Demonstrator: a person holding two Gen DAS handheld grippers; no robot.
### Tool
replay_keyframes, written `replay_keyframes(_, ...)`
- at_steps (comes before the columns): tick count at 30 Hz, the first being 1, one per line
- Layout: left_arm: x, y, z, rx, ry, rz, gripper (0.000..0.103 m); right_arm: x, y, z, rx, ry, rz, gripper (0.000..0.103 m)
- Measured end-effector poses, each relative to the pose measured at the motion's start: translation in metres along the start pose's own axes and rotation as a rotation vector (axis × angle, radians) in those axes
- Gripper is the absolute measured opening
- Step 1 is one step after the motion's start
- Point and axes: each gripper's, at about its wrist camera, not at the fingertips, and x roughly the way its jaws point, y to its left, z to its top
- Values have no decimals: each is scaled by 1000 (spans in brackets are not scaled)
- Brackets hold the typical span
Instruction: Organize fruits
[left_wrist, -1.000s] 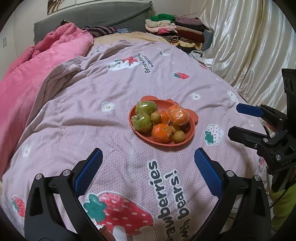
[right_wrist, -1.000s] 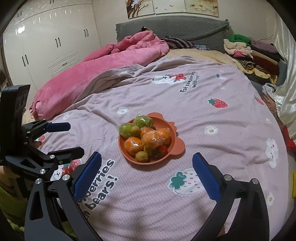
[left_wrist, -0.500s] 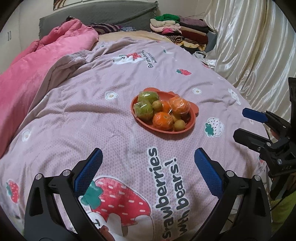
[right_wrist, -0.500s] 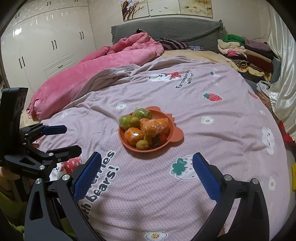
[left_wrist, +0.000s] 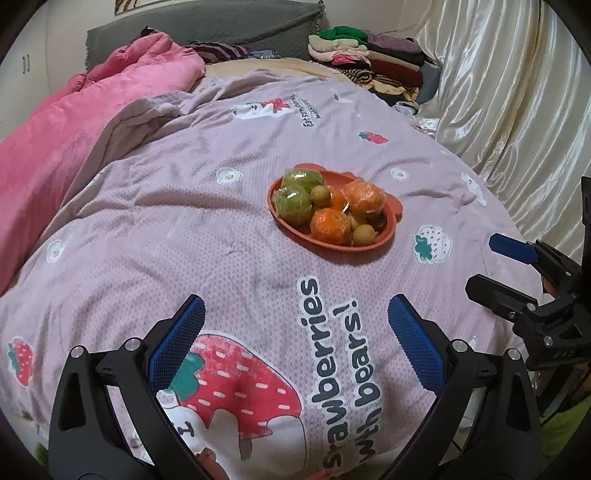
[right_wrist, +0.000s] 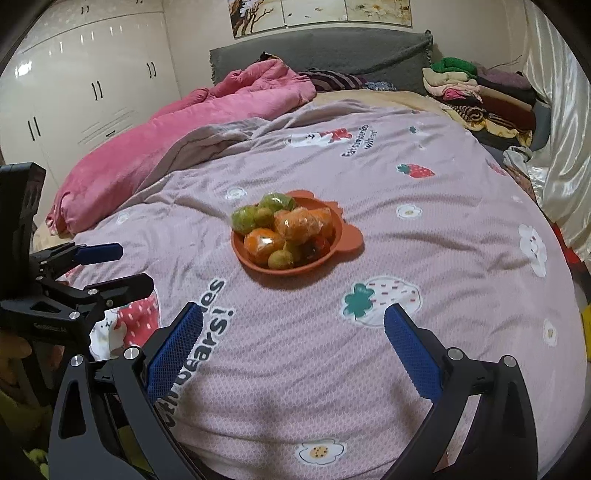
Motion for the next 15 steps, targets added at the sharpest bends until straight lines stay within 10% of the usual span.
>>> replay_keyframes(15,10,-1,-18,-17,21,11,93,12,-9,-30,53,35,-50,98)
